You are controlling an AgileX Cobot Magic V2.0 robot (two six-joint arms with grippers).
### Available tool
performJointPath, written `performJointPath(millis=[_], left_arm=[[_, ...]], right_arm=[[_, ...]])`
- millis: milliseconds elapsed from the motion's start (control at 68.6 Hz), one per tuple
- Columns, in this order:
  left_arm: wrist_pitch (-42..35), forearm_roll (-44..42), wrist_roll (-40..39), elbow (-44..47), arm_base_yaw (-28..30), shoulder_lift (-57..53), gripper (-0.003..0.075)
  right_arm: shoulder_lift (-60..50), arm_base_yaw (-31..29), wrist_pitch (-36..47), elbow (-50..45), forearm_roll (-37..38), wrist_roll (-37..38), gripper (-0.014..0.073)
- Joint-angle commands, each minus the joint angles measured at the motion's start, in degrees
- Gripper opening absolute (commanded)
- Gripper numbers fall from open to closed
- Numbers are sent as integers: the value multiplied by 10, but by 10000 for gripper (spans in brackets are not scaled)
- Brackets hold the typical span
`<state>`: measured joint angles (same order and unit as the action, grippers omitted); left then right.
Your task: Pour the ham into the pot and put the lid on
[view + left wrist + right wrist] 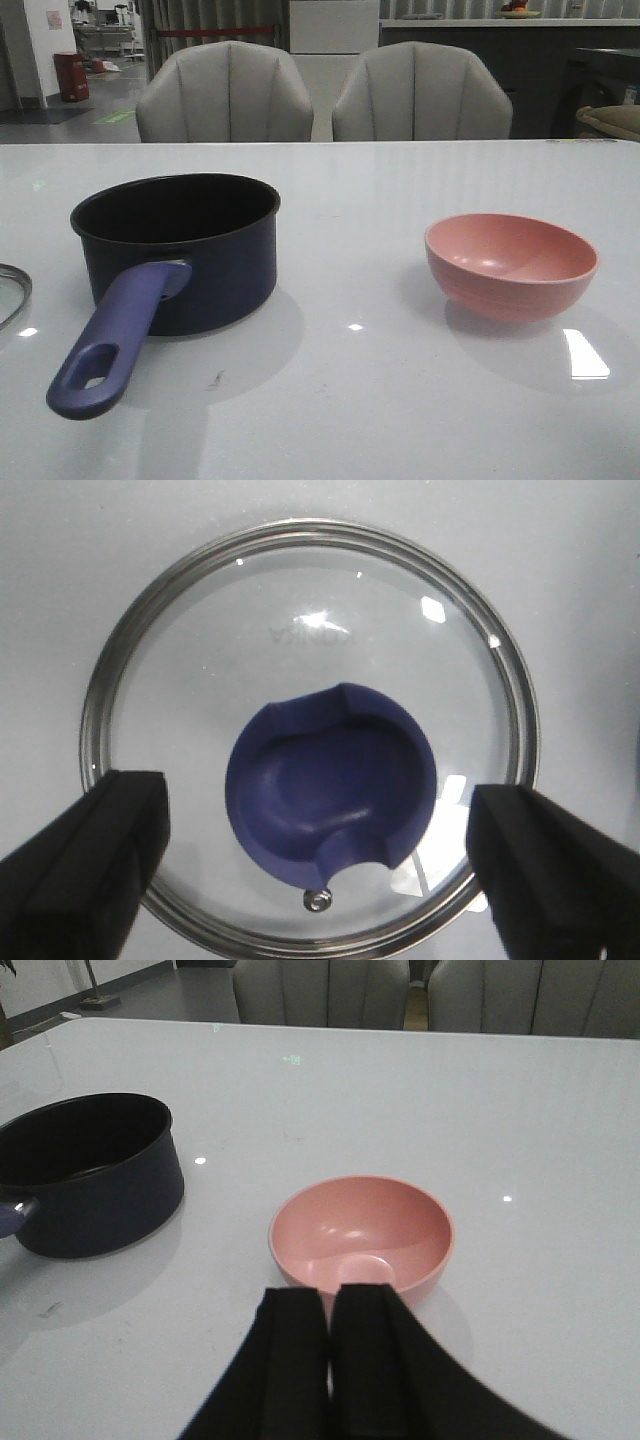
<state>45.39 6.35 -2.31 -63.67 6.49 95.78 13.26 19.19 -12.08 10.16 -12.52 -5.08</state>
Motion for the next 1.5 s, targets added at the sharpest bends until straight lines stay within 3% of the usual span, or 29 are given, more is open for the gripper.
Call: performJointPath(millis=[0,408,496,656,729,1488], left_arm=[[-13,8,0,-21,-8,-6,636],[-10,10,0,-32,-12,48,626],[-7,10,0,-35,-12,55,562],[-9,14,0,-35,-12,58,369],[-12,14,0,-35,-12,58,331],[-18,14,0,-35,-14,30,331]], right_arm=[[3,0,45,15,-4,-7,169],[3,0,45,15,-4,-7,169],[3,0,45,15,-4,-7,169],[3,0,45,15,-4,-7,169],[3,0,45,15,-4,-7,169],[3,0,45,15,-4,-7,169]])
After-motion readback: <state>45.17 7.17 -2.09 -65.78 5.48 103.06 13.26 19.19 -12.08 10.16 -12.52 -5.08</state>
